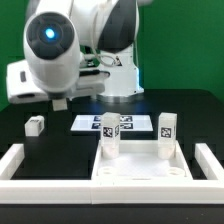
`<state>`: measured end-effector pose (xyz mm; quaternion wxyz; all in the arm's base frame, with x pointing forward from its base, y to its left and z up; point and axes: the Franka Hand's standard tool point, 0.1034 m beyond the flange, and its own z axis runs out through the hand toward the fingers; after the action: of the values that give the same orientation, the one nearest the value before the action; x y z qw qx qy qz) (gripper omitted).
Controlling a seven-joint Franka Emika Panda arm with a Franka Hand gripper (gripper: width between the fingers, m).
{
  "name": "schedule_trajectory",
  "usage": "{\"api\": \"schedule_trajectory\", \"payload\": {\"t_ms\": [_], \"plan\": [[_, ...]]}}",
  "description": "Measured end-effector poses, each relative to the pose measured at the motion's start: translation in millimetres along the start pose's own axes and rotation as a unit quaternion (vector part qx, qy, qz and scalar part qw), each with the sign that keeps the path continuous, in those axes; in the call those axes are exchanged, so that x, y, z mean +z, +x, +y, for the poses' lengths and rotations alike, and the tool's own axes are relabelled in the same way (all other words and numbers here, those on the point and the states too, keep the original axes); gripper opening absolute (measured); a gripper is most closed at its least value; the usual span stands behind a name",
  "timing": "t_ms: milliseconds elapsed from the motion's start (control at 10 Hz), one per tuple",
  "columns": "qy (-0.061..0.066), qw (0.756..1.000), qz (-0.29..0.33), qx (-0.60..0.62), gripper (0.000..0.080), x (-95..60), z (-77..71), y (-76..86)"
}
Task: Assemble square table
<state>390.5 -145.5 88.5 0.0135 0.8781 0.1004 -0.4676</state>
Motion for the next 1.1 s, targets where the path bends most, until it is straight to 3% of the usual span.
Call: {"api": "schedule_trajectory", "payload": {"t_ms": [100, 300, 400, 500, 600, 700, 800, 900, 1100], "plan": [[-0.001, 1.0, 0.002, -0.001, 0.029, 2.6, -0.1, 1.4], [-0.016, 0.997, 0.079, -0.009, 0.029, -7.0, 3.4, 13.9], [-0.029, 0.992, 0.119, -0.016, 0.029, -19.8, 1.3, 19.6], [-0.038, 0.986, 0.158, -0.025, 0.029, -44.8, -3.6, 19.2], [-0.03, 0.98, 0.196, -0.031, 0.029, -64.6, -6.5, 19.6], [-0.036, 0.976, 0.214, -0.03, 0.029, -85.9, -3.4, 17.2], [-0.048, 0.962, 0.267, -0.033, 0.029, -90.3, 1.2, 26.0], [-0.048, 0.954, 0.293, -0.033, 0.029, -84.5, 1.2, 24.4], [-0.053, 0.933, 0.356, -0.029, 0.029, -91.6, 2.4, 30.7]]}}
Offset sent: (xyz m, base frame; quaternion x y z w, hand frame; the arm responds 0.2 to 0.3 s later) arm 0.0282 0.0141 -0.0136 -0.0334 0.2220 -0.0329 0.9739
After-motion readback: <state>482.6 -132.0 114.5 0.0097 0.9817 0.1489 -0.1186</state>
